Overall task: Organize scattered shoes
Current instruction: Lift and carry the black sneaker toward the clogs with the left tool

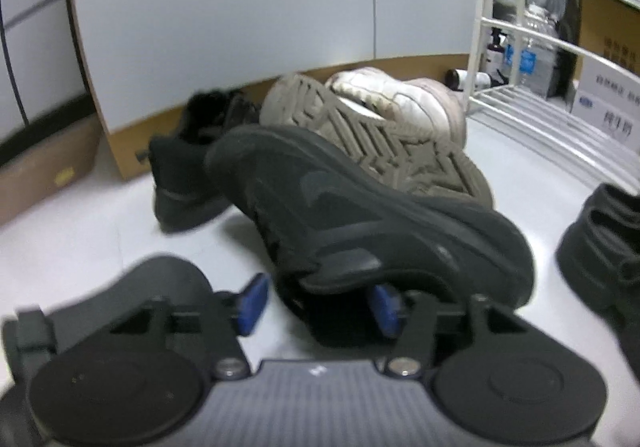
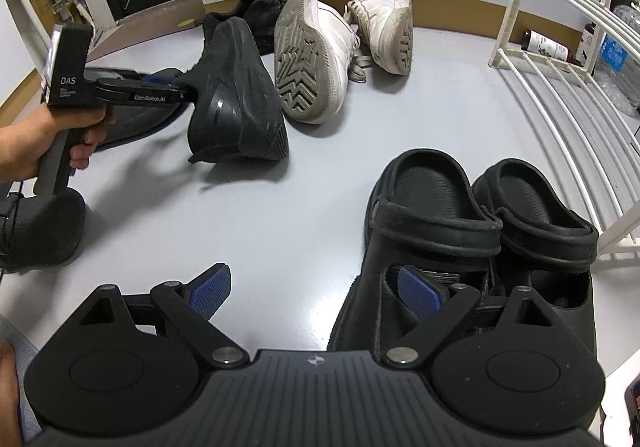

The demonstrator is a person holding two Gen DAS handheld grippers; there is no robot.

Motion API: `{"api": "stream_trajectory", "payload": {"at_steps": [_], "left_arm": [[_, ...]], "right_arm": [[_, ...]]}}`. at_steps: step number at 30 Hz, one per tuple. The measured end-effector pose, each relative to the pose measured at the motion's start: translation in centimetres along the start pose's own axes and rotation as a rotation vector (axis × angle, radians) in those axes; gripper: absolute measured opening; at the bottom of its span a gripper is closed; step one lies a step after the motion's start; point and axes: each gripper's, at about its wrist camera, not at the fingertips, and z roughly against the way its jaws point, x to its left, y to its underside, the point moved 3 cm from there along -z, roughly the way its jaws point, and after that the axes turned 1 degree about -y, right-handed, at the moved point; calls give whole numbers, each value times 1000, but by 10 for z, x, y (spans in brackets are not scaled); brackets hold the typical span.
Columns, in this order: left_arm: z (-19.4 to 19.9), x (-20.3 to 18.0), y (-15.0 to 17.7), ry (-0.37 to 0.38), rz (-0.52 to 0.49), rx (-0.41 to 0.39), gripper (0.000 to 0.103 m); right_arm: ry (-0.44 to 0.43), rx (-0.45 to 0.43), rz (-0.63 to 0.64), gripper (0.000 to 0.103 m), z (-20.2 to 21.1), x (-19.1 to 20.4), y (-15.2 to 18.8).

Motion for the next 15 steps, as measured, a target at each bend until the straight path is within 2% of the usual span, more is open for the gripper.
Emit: {"api": "stream_trajectory", "payload": {"at_steps": [4, 8, 11, 15], "left_arm": [[10, -1, -7, 8, -2, -64, 73], [13, -14, -14, 5, -68, -122, 71], [6, -21, -14, 20, -85, -95, 73], [-6, -23, -10, 28, -69, -50, 68]], "right_arm": [[-2, -9, 13, 94, 2, 3, 0], [-3, -3, 12, 94, 1, 3, 2], [-3, 0, 17, 94, 1, 4, 3], [-3, 2, 19, 94, 0, 4, 3]]}}
